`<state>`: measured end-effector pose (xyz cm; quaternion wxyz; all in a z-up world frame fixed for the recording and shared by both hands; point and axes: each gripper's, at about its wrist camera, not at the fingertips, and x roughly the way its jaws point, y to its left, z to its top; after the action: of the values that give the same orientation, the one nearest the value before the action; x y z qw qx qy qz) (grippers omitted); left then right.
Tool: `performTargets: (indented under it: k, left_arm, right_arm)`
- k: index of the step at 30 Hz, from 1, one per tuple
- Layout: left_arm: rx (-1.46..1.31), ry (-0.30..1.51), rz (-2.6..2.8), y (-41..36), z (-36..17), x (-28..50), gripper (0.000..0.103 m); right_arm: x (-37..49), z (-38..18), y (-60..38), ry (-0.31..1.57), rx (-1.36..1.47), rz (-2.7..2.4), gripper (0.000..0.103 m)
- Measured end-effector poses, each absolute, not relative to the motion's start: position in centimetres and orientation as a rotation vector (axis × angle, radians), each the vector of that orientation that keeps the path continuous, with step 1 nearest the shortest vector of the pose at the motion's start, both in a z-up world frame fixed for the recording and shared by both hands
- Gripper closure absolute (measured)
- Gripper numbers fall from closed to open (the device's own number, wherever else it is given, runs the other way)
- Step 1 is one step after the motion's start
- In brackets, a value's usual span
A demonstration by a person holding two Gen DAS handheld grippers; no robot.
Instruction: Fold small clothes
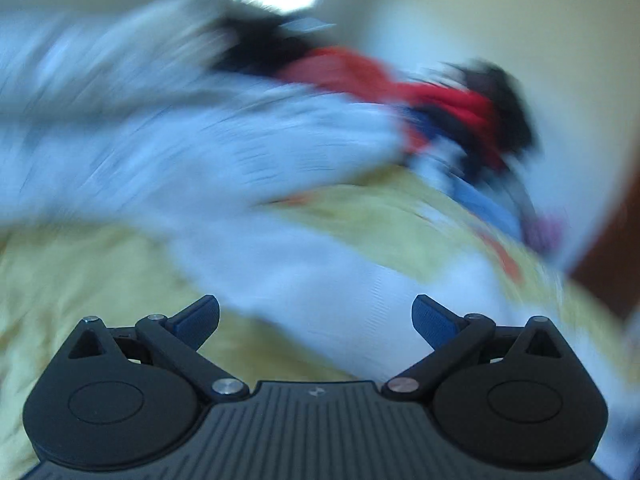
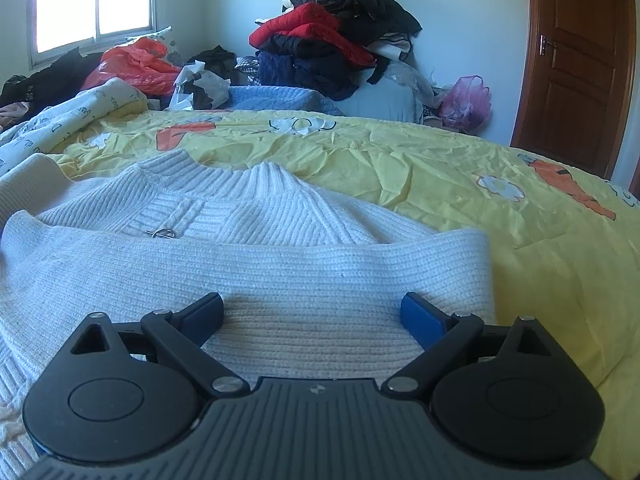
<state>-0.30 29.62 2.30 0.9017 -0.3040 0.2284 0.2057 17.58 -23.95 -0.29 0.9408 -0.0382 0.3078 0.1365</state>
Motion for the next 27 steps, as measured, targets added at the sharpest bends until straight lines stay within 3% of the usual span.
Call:
performTargets:
  k: [4, 9, 10, 12, 13, 14, 21, 27]
  left_arm:
    - [-1.015, 0.397, 0.451, 37.3, -0.5, -1.9, 0.001]
    - [-1.006, 0.371, 0.452, 38.7, -0.5, -0.4, 0.003]
    - [-0.982, 0.380, 0.463, 38.3, -0.5, 0.1, 0.012]
    - [-0.911, 0.417, 0.498, 37.9, -0.7, 1.3, 0.048]
    - [-0.878, 0.441, 0.522, 37.8, -0.8, 1.7, 0.073]
    - [-0.848, 0.455, 0.551, 37.8, -0.9, 2.3, 0.081]
    - [-0.791, 0.466, 0.608, 37.4, -0.1, 2.3, 0.093]
    - [-0.550, 0.291, 0.470, 28.4, 7.2, 3.1, 0.094]
  right_arm:
    - [17.6, -0.3, -23.9, 0.628, -0.078, 0.279, 0.007]
    - [17.6, -0.3, -23.9, 0.629, -0.076, 0.280, 0.006]
    - [17.6, -0.3, -23.9, 0.628, -0.077, 0.279, 0.006]
    - [17.6, -0.3, -23.9, 0.628, -0.077, 0.282, 0.005]
    - [17.5, -0.3, -23.9, 0.628, -0.077, 0.283, 0.005]
    - [17.5, -0.3, -23.9, 0.628, -0.076, 0.283, 0.005]
    - [17.5, -0.4, -23.9, 0.627, -0.075, 0.284, 0.005]
    - [17.5, -0.4, -23.9, 0.626, -0.077, 0.284, 0.005]
